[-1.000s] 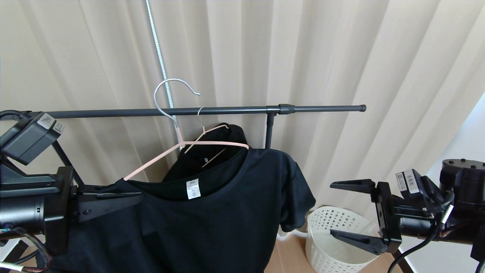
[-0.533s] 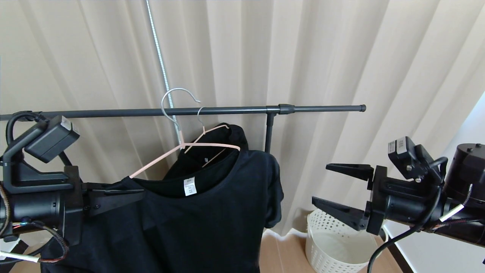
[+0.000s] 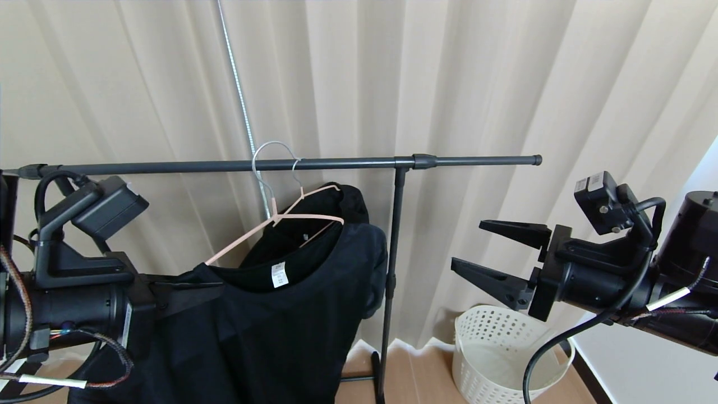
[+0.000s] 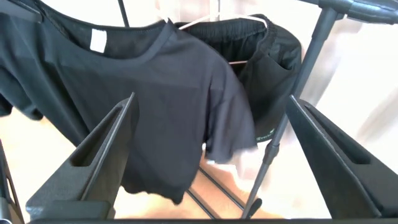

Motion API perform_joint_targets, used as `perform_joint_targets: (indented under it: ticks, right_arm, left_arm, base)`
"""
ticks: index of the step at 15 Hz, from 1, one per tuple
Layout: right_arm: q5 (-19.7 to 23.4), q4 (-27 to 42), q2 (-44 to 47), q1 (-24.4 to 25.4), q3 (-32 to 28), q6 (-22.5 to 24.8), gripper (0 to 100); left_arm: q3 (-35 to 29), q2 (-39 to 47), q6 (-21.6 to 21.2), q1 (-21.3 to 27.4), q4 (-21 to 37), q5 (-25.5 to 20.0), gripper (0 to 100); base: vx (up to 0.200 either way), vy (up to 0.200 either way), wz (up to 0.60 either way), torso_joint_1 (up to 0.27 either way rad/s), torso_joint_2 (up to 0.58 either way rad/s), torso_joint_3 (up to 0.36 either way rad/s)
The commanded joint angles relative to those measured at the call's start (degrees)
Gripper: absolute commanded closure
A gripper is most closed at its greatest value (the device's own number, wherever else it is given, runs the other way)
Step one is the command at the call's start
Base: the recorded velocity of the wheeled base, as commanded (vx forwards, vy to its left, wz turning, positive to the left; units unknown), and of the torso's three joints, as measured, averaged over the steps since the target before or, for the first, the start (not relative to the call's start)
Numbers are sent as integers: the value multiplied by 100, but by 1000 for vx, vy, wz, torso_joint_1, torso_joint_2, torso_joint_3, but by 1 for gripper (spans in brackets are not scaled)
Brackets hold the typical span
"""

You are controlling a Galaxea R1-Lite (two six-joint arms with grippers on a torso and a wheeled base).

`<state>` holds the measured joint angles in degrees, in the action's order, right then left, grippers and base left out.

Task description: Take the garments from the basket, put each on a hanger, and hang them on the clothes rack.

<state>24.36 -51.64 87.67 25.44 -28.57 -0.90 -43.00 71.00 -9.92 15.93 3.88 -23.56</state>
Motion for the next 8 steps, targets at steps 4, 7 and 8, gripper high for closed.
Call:
perform_joint_targets:
  ticks: [4, 7, 8]
  right_arm:
    - [-115, -4, 22, 5, -8, 11, 0]
    - [-115, -4, 22, 5, -8, 11, 0]
    - [-115, -4, 39, 5, -8, 11, 0]
  left_arm:
    - [-25, 362, 263, 270, -19, 229, 100]
    - [-112, 468, 817, 551, -238, 484, 100]
    - [-121, 529, 922, 604, -291, 528, 100]
  base:
    - [0, 0, 0, 0, 0, 0]
    - [0, 0, 0, 0, 0, 0]
    - [0, 0, 0, 0, 0, 0]
